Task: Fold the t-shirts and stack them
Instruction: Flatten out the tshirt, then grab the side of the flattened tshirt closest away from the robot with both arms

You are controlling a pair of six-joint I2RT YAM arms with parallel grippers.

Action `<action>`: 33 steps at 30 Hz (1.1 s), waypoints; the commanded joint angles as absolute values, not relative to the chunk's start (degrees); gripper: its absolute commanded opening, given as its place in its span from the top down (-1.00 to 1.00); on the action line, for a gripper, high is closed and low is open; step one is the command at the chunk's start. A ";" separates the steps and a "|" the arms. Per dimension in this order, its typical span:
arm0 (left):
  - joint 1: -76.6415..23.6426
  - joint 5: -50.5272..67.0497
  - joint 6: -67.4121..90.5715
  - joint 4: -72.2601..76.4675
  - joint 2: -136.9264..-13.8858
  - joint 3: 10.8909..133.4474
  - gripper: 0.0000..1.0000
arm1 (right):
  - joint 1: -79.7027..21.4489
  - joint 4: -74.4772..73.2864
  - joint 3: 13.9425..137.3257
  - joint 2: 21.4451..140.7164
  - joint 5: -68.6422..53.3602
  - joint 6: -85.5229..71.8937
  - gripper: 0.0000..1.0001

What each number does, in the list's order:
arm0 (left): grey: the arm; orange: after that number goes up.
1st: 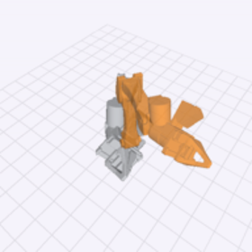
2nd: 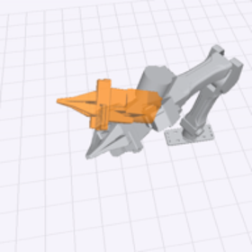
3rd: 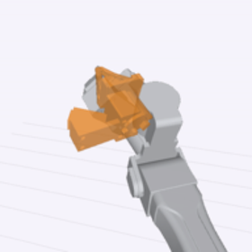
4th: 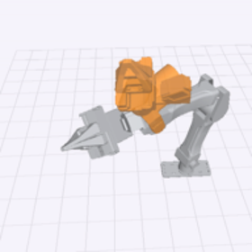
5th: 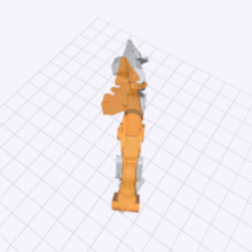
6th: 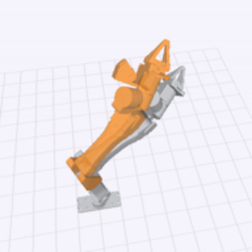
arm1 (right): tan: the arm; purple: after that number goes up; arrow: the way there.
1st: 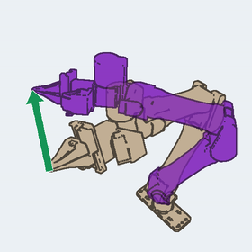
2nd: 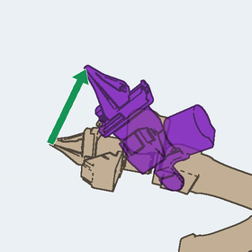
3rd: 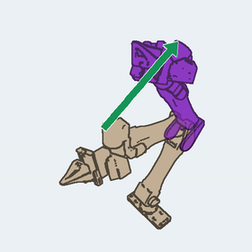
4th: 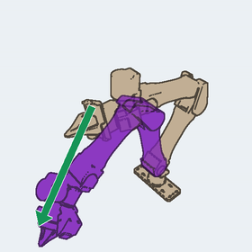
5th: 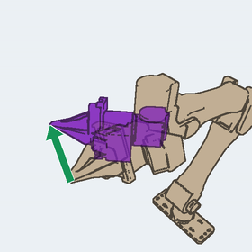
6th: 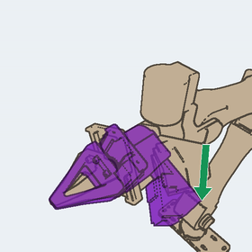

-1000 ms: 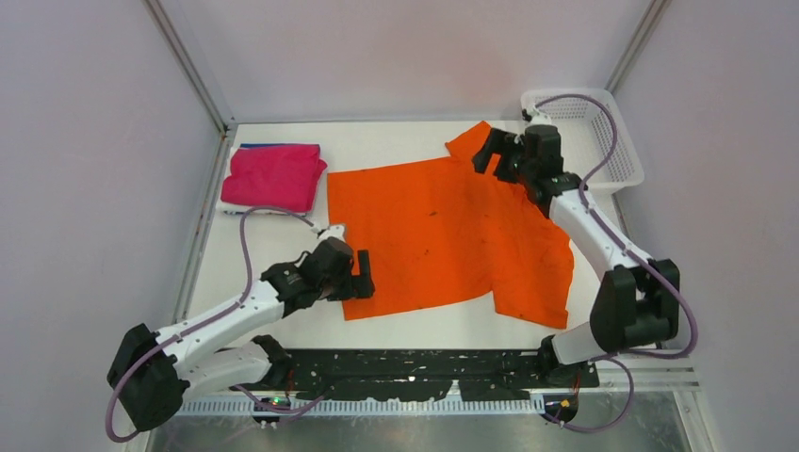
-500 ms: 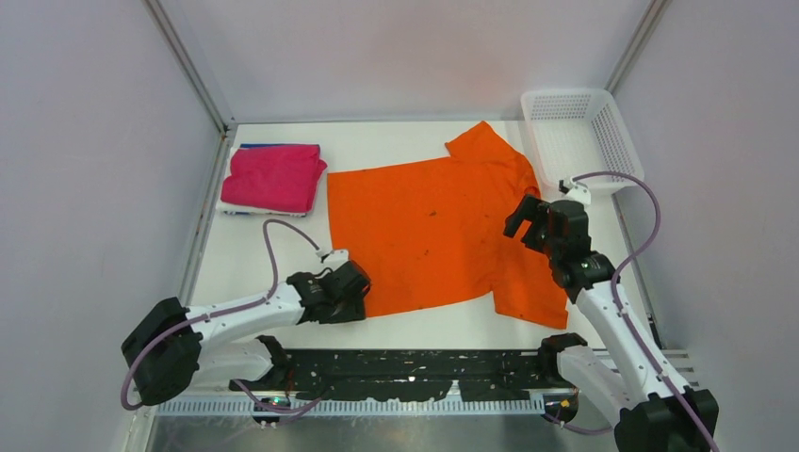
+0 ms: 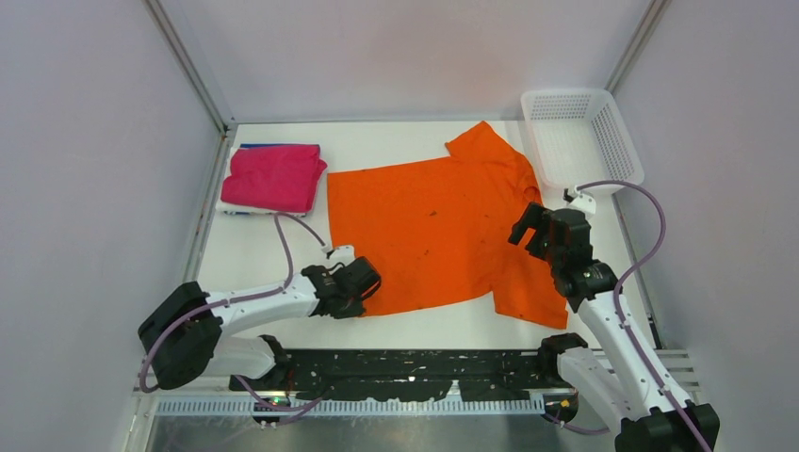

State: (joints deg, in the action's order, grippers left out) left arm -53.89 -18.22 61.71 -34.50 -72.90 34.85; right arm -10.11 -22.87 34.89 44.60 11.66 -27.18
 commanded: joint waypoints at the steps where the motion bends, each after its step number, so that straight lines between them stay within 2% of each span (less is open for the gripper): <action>1: -54.90 -18.66 63.50 -35.46 -76.17 35.93 0.80 | -10.03 -23.99 34.98 43.36 16.78 -28.83 -0.91; 2: -54.93 -19.32 63.39 -36.13 -76.68 36.30 0.99 | -10.02 -24.21 34.87 43.17 17.22 -29.13 -0.91; 11: -51.50 -28.00 61.98 -42.26 -71.30 35.35 1.00 | -10.06 -30.28 34.95 39.84 18.42 -32.99 -0.91; 16: -45.68 -28.46 59.03 -41.25 -67.73 33.35 1.00 | -10.65 -40.84 36.12 41.71 10.63 -31.03 -0.91; 22: -40.88 -29.05 55.78 -40.07 -64.84 32.48 1.00 | -18.78 -51.75 37.53 42.19 10.37 -32.72 -0.91; 29: -39.47 -28.20 53.70 -37.75 -63.25 31.31 1.00 | -35.17 -63.16 38.39 43.78 13.15 -44.91 -0.96; 33: -39.48 -27.09 53.11 -36.02 -62.26 30.11 1.00 | -36.73 -64.58 36.59 43.03 16.20 -50.23 -1.00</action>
